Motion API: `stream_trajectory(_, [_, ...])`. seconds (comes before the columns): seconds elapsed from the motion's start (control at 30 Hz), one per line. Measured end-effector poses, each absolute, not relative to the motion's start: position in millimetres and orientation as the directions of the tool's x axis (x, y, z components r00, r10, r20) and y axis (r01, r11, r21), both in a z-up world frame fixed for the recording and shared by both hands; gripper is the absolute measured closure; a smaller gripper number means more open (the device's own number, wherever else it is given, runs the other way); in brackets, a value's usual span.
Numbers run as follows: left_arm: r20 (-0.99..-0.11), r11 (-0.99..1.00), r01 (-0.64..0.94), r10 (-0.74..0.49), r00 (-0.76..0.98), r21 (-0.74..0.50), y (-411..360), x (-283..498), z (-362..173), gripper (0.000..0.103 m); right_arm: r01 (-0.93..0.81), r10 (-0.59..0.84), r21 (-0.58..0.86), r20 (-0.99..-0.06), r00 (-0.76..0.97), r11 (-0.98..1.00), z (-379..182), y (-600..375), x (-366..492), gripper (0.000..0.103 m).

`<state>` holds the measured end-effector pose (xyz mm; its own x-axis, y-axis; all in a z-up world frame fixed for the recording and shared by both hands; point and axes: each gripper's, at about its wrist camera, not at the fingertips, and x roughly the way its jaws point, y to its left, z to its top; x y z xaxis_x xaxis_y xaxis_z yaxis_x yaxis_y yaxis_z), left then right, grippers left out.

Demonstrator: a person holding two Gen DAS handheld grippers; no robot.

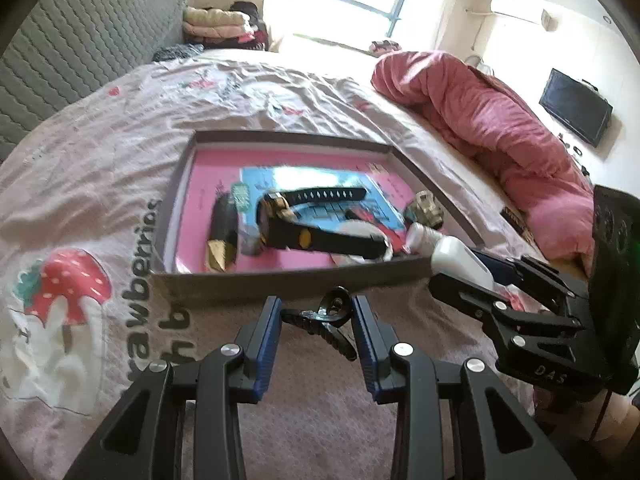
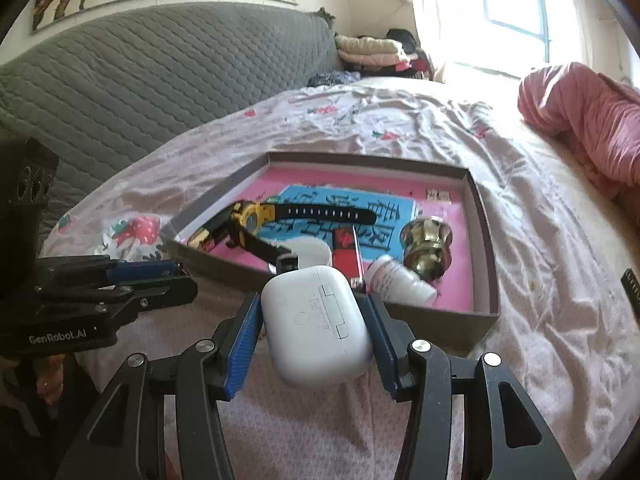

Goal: Organize rigid objects
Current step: 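Carry the black clip and the earbud case over the box with both tools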

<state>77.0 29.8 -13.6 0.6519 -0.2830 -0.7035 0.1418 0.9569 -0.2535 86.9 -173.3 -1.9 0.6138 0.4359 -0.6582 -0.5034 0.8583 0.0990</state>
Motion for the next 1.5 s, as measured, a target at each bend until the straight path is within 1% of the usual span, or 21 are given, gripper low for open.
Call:
stream_trajectory(0.33, [-0.672,0.964,0.075,-0.233,0.703,-0.255,49.4,94.9,-6.2,0.067,-0.459,0.404,0.081,-0.623,0.670,0.885,7.8,-180.0,98.1,0.050])
stream_trajectory(0.53, [-0.657,0.969,0.064,-0.210,0.724,-0.240,49.0,103.8,-3.8,0.067,-0.438,0.388,0.074,-0.609,0.691,0.896,11.2,-178.3,106.3,0.050])
stream_trajectory(0.83, [-0.662,0.972,0.061,-0.199,0.723,-0.226,48.3,117.6,-7.7,0.067,-0.439,0.385,0.072,-0.620,0.684,0.896,5.7,-174.9,118.6,0.050])
stream_trajectory(1.5, [-0.663,0.973,0.060,-0.197,0.722,-0.224,46.9,136.6,-15.3,0.067,-0.388,0.350,0.067,-0.590,0.728,0.919,9.0,-181.3,142.8,0.050])
